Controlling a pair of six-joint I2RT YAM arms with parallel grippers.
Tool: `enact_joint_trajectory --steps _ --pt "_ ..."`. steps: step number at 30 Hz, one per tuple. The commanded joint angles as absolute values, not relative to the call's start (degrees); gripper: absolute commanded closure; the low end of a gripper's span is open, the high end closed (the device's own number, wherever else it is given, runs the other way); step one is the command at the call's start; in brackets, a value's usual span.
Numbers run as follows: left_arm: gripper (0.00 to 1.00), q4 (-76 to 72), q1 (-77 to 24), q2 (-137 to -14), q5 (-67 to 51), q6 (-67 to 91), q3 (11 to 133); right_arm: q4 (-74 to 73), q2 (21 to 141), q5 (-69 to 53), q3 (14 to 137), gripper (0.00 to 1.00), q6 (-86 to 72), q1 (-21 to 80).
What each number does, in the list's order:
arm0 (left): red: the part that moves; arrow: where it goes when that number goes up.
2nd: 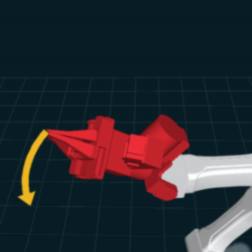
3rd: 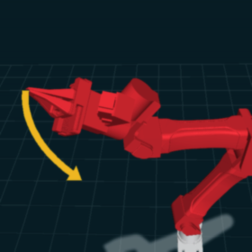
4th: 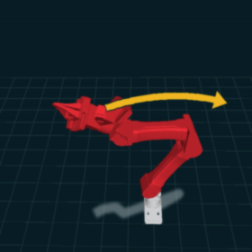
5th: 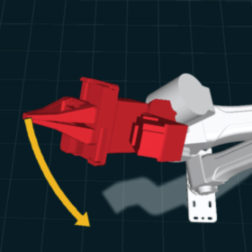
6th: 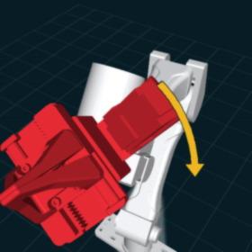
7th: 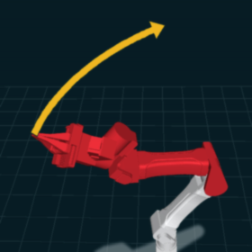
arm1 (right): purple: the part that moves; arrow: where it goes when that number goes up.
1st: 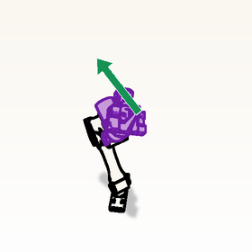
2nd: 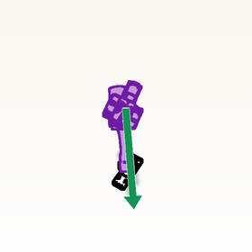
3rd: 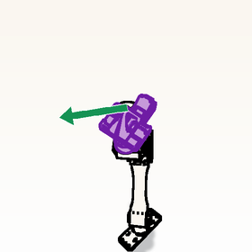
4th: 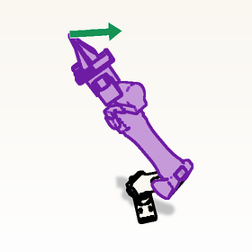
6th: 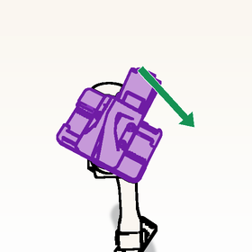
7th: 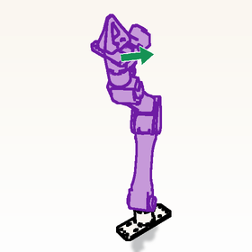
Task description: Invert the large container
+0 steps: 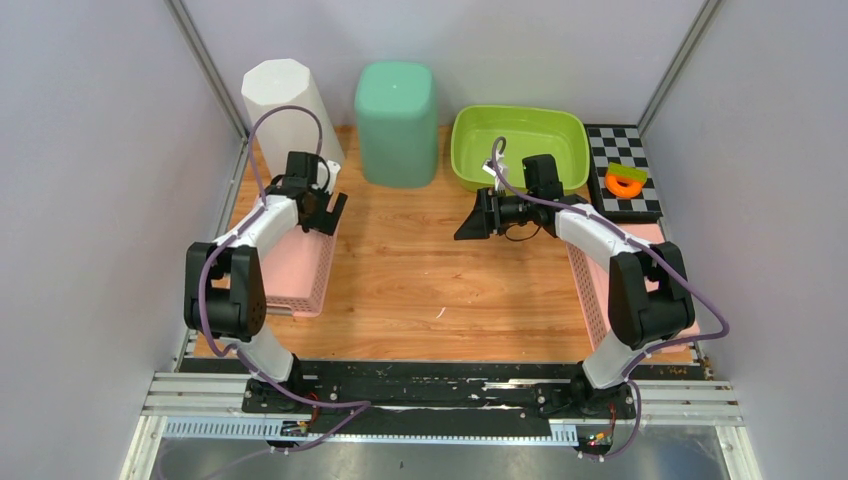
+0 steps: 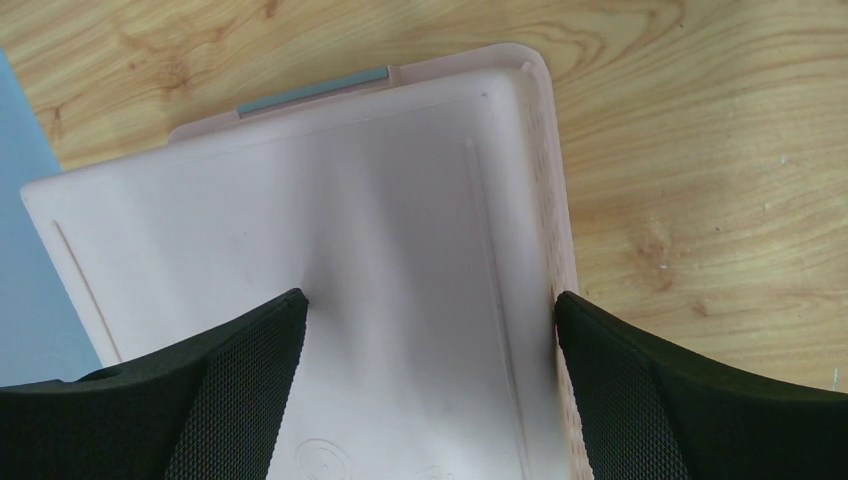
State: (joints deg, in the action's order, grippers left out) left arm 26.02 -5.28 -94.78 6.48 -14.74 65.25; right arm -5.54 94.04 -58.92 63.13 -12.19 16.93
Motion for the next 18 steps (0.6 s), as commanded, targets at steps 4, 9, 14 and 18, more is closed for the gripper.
enact_joint_trajectory --steps 4,9,14,18 --pt "0.07 29.9 -2.0 -99.2 3.1 -10.6 63.0 -4.9 94.7 -60.5 62.2 0.30 -12.0 16.0" --pt "0.07 29.6 -0.9 -99.3 3.0 -10.2 63.3 -4.8 94.7 -60.4 62.2 0.30 -12.0 16.0" --pt "0.07 29.4 -0.3 -99.9 3.1 -10.3 64.0 -4.8 94.7 -60.4 62.2 0.30 -12.1 16.0" --pt "0.07 29.0 -0.2 -100.2 4.2 -11.6 64.0 -4.7 94.5 -60.4 62.1 0.30 -12.1 16.0"
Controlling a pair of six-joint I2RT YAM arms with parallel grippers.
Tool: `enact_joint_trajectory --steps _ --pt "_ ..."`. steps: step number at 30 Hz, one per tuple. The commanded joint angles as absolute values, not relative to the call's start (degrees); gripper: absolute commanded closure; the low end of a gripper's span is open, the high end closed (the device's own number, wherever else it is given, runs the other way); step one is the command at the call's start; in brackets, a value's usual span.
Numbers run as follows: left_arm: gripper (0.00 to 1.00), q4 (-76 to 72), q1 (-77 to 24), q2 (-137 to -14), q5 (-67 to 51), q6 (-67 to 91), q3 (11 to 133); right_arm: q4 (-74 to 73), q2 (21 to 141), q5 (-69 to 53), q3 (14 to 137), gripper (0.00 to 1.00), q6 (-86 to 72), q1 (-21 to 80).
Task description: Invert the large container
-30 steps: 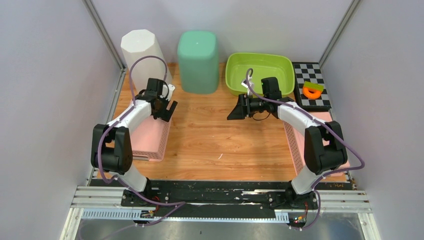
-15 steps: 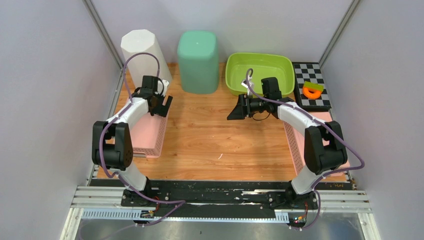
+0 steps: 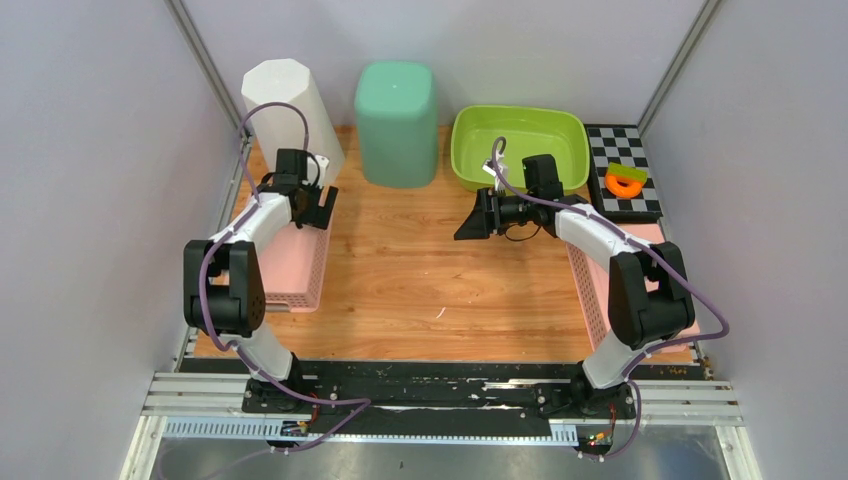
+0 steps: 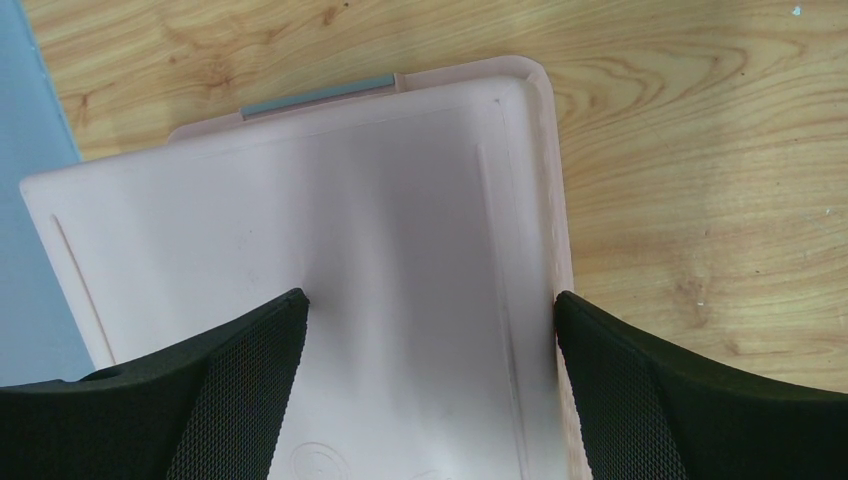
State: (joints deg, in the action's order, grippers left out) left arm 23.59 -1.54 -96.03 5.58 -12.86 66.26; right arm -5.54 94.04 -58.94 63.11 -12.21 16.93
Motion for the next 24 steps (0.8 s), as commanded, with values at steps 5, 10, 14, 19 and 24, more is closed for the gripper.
enact_joint_trajectory --steps 5,10,14,19,24 --pt "0.07 28.8 1.9 -100.1 4.9 -12.9 63.7 -4.8 94.6 -60.4 62.1 0.30 -12.0 16.0" --pt "0.07 28.6 3.1 -99.9 5.0 -14.1 63.6 -4.8 94.7 -60.4 62.1 0.30 -12.1 16.0" --pt "0.07 28.5 3.7 -100.2 4.3 -14.4 63.6 -4.8 94.6 -60.3 62.2 0.30 -12.0 16.0" --pt "0.07 28.5 3.8 -100.1 3.0 -15.3 63.6 -4.8 94.6 -60.2 62.1 0.30 -12.0 16.0" --pt "0.04 28.3 3.8 -98.5 4.3 -17.0 63.3 -4.8 94.7 -60.2 62.1 0.30 -12.0 16.0"
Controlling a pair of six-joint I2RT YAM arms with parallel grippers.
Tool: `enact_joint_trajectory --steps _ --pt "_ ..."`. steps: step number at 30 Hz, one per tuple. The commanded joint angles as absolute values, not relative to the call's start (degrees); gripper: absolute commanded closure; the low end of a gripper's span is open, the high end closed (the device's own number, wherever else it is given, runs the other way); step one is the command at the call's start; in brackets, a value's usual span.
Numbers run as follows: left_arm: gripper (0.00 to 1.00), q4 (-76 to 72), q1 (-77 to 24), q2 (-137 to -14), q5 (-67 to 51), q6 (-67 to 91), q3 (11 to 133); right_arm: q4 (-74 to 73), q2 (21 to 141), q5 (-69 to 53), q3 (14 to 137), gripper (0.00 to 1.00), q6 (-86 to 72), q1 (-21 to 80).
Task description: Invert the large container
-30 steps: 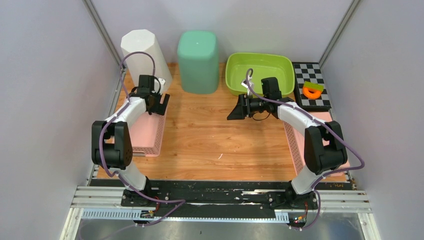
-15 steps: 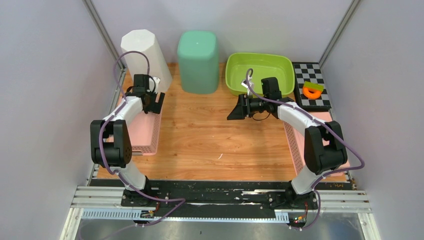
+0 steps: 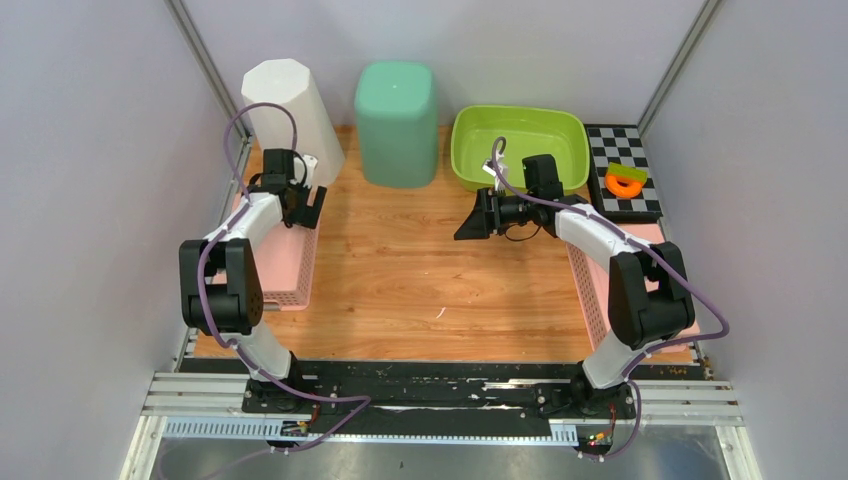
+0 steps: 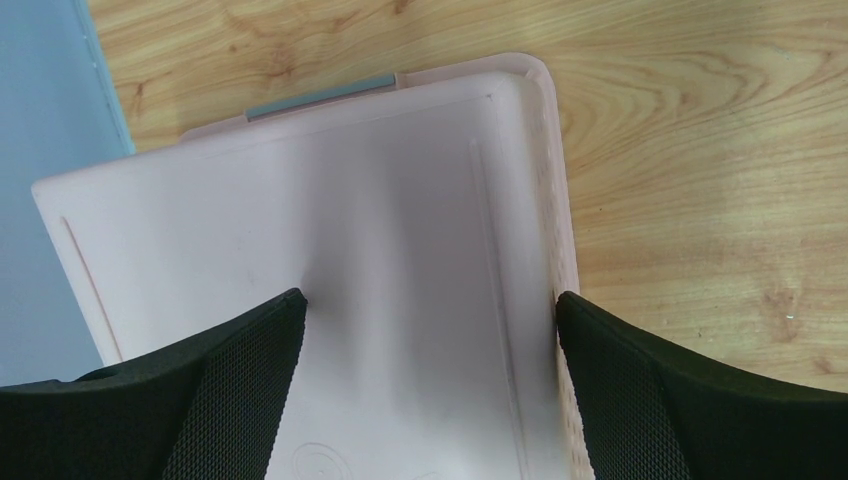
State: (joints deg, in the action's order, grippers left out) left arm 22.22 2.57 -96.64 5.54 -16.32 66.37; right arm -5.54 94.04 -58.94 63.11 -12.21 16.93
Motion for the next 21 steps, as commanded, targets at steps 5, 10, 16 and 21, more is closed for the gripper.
enact_joint_trajectory --steps 5,10,16,21 --pt "0.00 28.7 3.8 -95.8 3.4 -17.0 64.2 -4.8 95.0 -60.1 62.2 0.30 -12.0 16.0" --pt "0.00 30.8 3.8 -94.5 1.2 -15.8 68.3 -4.8 94.9 -59.8 62.2 0.30 -12.0 16.0" --pt "0.00 33.7 3.7 -92.0 -1.1 -14.9 72.1 -5.1 94.6 -59.5 62.2 0.30 -11.3 16.0" --pt "0.00 35.3 3.8 -86.1 -4.1 -14.6 71.9 -5.9 94.3 -58.5 62.5 0.29 -10.2 16.0"
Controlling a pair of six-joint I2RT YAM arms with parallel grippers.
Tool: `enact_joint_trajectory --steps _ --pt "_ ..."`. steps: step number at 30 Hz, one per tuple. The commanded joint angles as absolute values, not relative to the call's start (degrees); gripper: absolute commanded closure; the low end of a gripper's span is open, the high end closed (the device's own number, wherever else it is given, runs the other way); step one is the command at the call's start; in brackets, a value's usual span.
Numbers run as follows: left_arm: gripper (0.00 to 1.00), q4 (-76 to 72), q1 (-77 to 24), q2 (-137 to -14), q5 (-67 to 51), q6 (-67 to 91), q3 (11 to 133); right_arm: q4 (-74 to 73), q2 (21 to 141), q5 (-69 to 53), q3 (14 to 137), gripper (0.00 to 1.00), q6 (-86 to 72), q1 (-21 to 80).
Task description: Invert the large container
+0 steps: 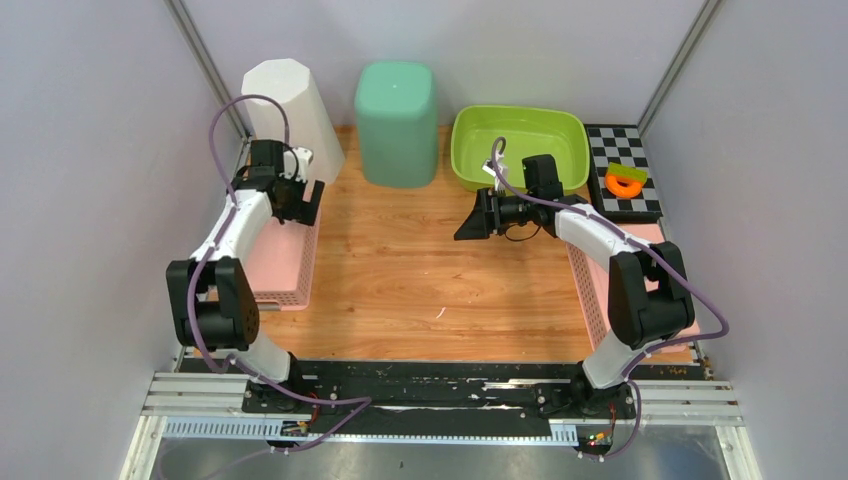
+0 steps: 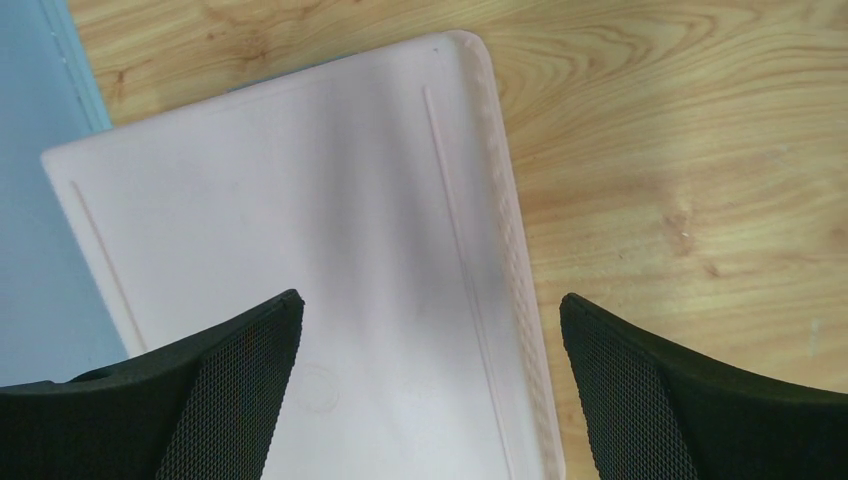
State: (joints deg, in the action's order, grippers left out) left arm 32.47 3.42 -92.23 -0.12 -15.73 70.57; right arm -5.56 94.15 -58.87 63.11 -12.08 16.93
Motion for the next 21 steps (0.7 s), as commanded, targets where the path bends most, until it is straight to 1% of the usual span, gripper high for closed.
enact_joint_trajectory --steps 1,7,10,13,17,21 --pt "0.00 35.8 3.7 -84.7 -5.1 -14.6 71.8 -6.0 94.2 -58.2 62.6 0.29 -9.9 16.0" --pt "0.00 37.6 3.7 -74.6 -11.5 -16.3 68.6 -10.4 92.5 -53.9 64.5 0.27 -4.6 16.0" --pt "0.00 38.5 3.8 -69.5 -16.5 -19.3 65.0 -13.1 91.7 -52.2 66.1 0.24 -0.9 15.8" --pt "0.00 40.2 3.7 -65.8 -20.6 -23.1 60.8 -16.0 92.1 -50.1 68.3 0.22 1.8 15.3" --pt "0.00 40.1 3.7 -62.2 -22.4 -25.3 56.3 -22.5 94.1 -41.9 72.2 0.22 4.5 13.7" --pt "0.00 38.8 3.7 -60.0 -24.3 -25.0 53.9 -27.5 94.9 -34.2 72.9 0.24 5.8 10.1"
